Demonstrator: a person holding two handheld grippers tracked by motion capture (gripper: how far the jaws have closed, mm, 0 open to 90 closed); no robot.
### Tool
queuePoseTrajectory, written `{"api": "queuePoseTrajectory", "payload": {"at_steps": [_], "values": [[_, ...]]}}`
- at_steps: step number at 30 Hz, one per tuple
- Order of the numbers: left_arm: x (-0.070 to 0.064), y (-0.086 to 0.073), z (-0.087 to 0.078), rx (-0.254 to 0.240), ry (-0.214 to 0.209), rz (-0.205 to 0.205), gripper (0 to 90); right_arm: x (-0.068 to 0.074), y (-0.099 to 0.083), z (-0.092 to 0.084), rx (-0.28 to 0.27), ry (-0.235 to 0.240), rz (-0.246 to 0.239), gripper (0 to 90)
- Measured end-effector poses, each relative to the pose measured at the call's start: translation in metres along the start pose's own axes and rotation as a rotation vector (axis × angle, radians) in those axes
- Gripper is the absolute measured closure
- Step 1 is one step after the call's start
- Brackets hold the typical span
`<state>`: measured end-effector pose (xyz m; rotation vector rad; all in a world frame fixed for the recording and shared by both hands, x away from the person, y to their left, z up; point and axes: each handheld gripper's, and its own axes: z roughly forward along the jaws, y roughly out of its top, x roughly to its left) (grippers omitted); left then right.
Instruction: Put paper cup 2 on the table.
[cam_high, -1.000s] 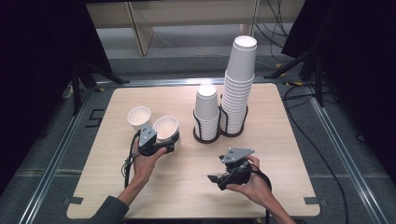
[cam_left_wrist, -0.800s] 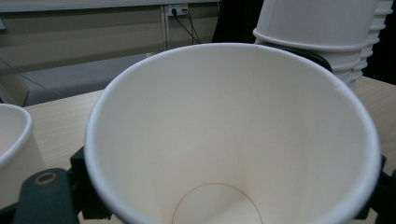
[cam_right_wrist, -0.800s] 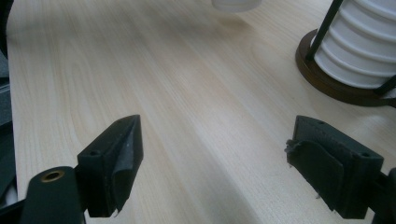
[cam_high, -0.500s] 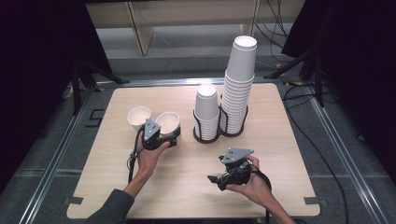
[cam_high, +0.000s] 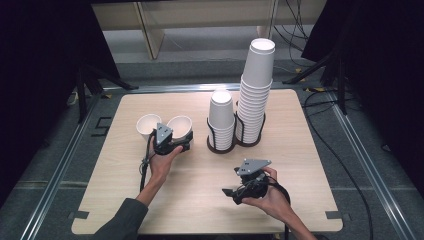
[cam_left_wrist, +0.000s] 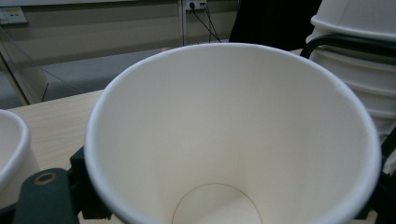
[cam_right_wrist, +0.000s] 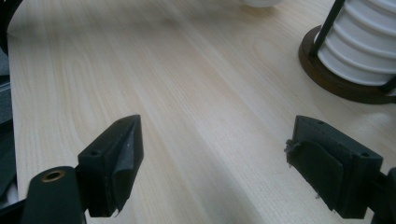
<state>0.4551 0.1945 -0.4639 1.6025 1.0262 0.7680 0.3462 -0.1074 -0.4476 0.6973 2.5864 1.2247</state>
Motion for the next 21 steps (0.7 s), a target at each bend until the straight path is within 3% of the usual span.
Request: {"api": "queuePoseTrajectory", "payload": {"at_steps": [13,21], "values": [[-0.003,-0.006,0.018,0.058,0.024,0.007,14.7,0.001,0.000,0.000,0.008,0.012,0.003,18.7],[-0.005,-0.008,0.019,0.052,0.020,0.017,12.3,0.000,0.000,0.001,0.003,0.015,-0.010,18.8]]}}
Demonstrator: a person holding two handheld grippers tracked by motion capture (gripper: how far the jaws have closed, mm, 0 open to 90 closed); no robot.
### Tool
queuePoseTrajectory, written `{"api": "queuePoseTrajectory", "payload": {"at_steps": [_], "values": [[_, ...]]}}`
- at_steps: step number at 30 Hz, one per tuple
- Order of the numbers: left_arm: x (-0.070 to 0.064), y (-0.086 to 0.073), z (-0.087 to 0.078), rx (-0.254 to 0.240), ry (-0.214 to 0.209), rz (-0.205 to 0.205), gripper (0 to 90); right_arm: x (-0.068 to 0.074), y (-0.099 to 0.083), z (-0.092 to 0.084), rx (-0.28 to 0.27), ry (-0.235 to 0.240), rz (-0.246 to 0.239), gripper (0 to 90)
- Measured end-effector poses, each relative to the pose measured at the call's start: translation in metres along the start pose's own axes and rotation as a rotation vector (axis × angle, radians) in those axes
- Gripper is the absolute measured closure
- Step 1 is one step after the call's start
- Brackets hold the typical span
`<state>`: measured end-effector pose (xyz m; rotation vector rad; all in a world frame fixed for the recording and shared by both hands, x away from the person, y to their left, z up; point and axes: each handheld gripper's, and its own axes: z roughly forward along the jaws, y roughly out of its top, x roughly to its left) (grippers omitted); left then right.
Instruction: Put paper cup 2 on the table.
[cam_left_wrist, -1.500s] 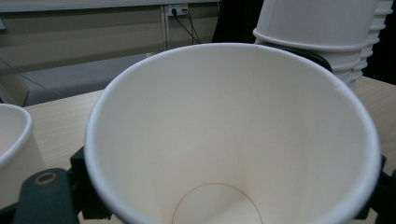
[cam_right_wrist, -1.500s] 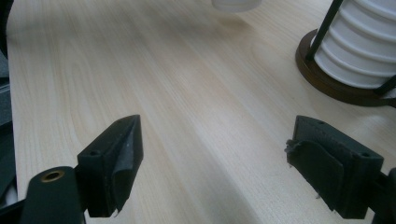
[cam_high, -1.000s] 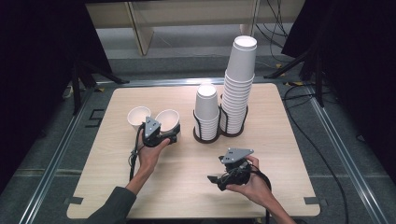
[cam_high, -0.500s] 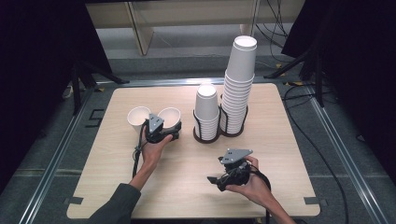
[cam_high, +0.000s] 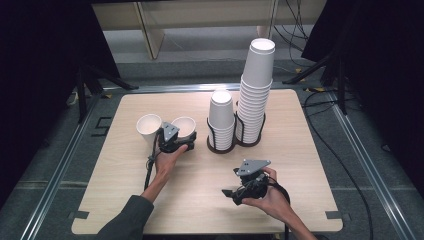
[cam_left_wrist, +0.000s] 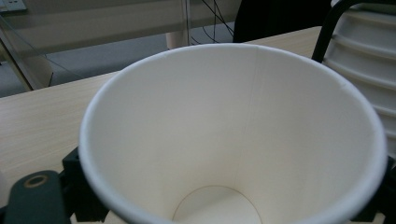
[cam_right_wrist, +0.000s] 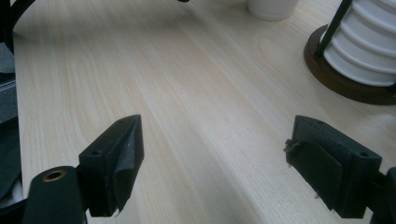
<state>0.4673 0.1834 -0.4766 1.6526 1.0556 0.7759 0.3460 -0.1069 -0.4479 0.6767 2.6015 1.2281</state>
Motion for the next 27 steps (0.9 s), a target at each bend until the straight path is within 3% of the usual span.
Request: {"api": "queuePoseTrajectory", "payload": {"at_steps": [10,12,27], "values": [[-0.006,-0.004,-0.002,-0.007,-0.006,0.026,12.1,0.001,0.000,0.000,0.005,0.004,0.005,18.9],[-0.007,-0.004,-0.002,-0.007,-0.002,0.024,12.2,0.002,0.000,-0.001,0.010,0.007,0.028,19.0],[-0.008,-0.011,-0.006,0.047,-0.017,0.051,13.5,0.002,0.000,0.000,0.008,0.008,-0.001,19.5]]}}
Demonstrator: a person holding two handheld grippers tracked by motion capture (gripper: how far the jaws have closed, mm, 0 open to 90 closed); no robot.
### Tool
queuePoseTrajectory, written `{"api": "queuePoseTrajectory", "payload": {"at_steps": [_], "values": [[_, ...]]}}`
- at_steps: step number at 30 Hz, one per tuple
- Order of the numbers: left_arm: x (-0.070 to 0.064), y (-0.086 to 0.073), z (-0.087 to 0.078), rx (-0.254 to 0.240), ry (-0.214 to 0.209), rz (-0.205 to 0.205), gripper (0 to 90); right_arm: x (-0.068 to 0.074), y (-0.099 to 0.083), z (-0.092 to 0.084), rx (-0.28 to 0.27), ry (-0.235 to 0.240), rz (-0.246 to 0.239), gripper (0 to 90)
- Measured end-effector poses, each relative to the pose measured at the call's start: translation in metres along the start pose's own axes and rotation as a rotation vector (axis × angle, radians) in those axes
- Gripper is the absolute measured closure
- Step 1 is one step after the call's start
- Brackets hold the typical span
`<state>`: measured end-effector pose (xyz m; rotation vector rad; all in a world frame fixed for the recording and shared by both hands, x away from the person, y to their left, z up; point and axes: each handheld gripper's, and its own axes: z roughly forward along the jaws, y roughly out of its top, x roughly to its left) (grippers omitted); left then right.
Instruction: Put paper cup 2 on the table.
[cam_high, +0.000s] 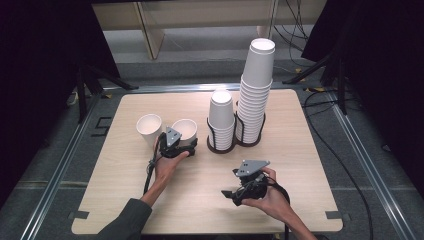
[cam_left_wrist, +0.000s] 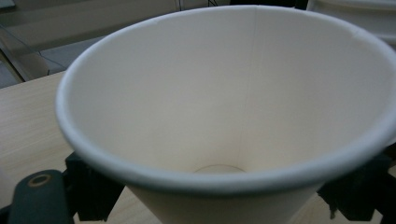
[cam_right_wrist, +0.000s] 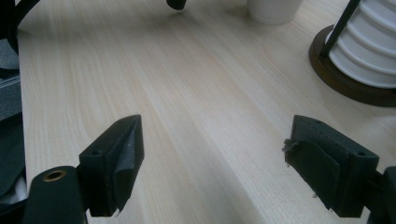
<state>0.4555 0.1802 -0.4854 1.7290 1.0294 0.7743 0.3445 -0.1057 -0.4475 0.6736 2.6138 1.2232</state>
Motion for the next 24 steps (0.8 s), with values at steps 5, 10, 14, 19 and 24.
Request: {"api": "queuePoseTrajectory", "payload": {"at_steps": [5,10,14,19,24], "values": [[0.000,-0.003,-0.004,0.021,-0.005,0.014,14.0,0.000,0.000,0.000,0.001,0.007,0.006,19.6],[0.002,-0.007,-0.008,0.030,-0.012,0.001,14.1,0.000,0.000,0.000,0.001,0.007,0.007,19.6],[0.004,-0.009,-0.011,0.033,-0.018,0.009,14.2,0.000,0.000,0.000,0.002,0.006,0.005,19.6],[0.004,-0.009,-0.021,0.038,-0.025,0.014,14.2,0.000,0.000,-0.001,-0.001,0.006,0.004,19.6],[0.006,-0.012,-0.032,0.036,-0.038,0.016,14.2,-0.001,0.000,-0.001,-0.002,-0.003,0.000,19.5]]}}
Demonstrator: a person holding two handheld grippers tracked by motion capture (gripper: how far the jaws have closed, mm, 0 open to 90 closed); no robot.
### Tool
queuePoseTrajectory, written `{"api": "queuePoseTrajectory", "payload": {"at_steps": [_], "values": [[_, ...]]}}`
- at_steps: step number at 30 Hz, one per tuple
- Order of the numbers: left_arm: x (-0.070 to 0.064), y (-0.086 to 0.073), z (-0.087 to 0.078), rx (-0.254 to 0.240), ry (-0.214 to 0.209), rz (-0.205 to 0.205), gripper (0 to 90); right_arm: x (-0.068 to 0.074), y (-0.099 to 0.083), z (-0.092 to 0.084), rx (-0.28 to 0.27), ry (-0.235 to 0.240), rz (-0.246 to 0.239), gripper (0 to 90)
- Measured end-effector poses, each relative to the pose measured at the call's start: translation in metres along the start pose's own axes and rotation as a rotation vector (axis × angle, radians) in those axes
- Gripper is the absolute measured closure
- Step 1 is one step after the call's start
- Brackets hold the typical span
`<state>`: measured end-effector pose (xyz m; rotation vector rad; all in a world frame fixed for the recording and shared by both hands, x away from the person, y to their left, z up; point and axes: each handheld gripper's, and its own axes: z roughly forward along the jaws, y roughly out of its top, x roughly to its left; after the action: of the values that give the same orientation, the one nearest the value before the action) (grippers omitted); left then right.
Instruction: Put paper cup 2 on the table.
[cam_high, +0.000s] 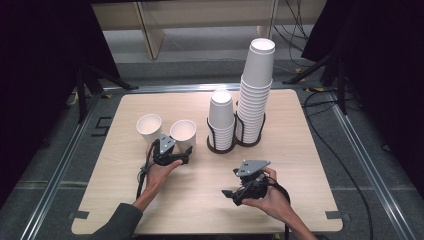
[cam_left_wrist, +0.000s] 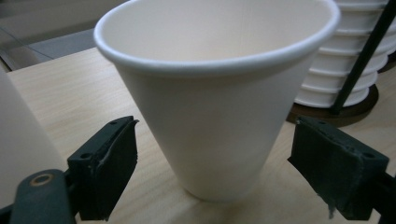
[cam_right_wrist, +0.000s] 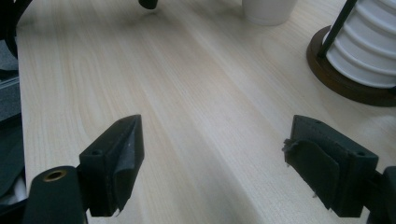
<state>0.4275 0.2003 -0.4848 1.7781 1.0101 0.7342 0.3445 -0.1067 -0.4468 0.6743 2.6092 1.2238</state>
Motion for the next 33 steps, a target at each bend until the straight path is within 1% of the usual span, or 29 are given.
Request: {"api": "queuePoseTrajectory", "payload": {"at_steps": [3,4,5,6,7,11,12,13,14,16,17,18,21,24,26,27,28,29,30,31,32,33], "values": [[0.000,-0.002,-0.008,0.001,-0.010,0.003,14.2,-0.001,0.000,0.000,-0.001,-0.003,0.002,19.4],[0.000,-0.003,-0.011,0.009,-0.010,0.002,14.2,0.000,0.000,0.000,0.000,0.004,0.014,19.4],[-0.001,-0.004,-0.013,-0.002,-0.014,-0.003,14.2,-0.001,0.000,0.000,-0.004,0.000,0.013,19.4],[-0.001,-0.005,-0.016,0.017,-0.017,0.003,14.2,0.000,0.000,-0.001,-0.004,-0.002,0.017,19.3],[-0.001,-0.006,-0.018,0.012,-0.026,-0.003,14.2,-0.001,-0.001,-0.002,-0.008,-0.005,0.010,19.3],[-0.003,-0.007,-0.030,0.001,-0.046,-0.005,14.3,-0.002,-0.004,-0.005,-0.008,-0.008,0.029,19.2],[-0.003,-0.007,-0.033,0.001,-0.054,-0.009,14.2,-0.003,-0.005,-0.006,-0.013,-0.018,0.024,19.2],[-0.004,-0.007,-0.037,0.010,-0.061,-0.003,14.2,-0.003,-0.005,-0.006,-0.014,-0.020,0.027,19.1],[-0.005,-0.008,-0.040,0.000,-0.067,-0.007,14.2,-0.002,-0.005,-0.007,-0.009,-0.017,0.045,19.1],[-0.007,-0.008,-0.046,-0.007,-0.078,-0.007,14.2,-0.003,-0.006,-0.007,-0.016,-0.014,0.034,19.0],[-0.008,-0.008,-0.050,-0.006,-0.086,-0.005,14.3,-0.004,-0.006,-0.008,-0.019,-0.021,0.029,18.9],[-0.009,-0.007,-0.053,-0.013,-0.094,-0.008,14.3,-0.003,-0.006,-0.008,-0.021,-0.015,0.041,18.9],[-0.013,-0.006,-0.063,-0.021,-0.112,-0.002,14.3,-0.004,-0.008,-0.009,-0.030,-0.024,0.038,18.7],[-0.017,-0.008,-0.071,-0.018,-0.127,0.003,14.3,-0.005,-0.009,-0.009,-0.029,-0.015,0.057,18.6],[-0.019,-0.010,-0.075,-0.029,-0.142,0.002,14.2,-0.006,-0.010,-0.010,-0.031,-0.017,0.058,18.5],[-0.020,-0.011,-0.078,-0.016,-0.139,0.006,14.3,-0.006,-0.010,-0.010,-0.035,-0.023,0.049,18.6],[-0.020,-0.012,-0.081,-0.019,-0.143,0.008,14.3,-0.006,-0.011,-0.010,-0.031,-0.016,0.066,18.5],[-0.021,-0.013,-0.082,-0.026,-0.152,0.005,14.3,-0.006,-0.011,-0.010,-0.036,-0.018,0.066,18.5],[-0.023,-0.013,-0.085,-0.022,-0.152,0.000,14.3,-0.006,-0.011,-0.011,-0.037,-0.018,0.069,18.5],[-0.023,-0.014,-0.087,-0.020,-0.158,-0.004,14.3,-0.006,-0.011,-0.011,-0.040,-0.025,0.062,18.5],[-0.025,-0.015,-0.089,-0.025,-0.164,-0.015,14.3,-0.006,-0.011,-0.011,-0.042,-0.025,0.063,18.5],[-0.025,-0.016,-0.091,-0.010,-0.164,-0.009,14.3,-0.007,-0.012,-0.011,-0.043,-0.025,0.065,18.5]]}}
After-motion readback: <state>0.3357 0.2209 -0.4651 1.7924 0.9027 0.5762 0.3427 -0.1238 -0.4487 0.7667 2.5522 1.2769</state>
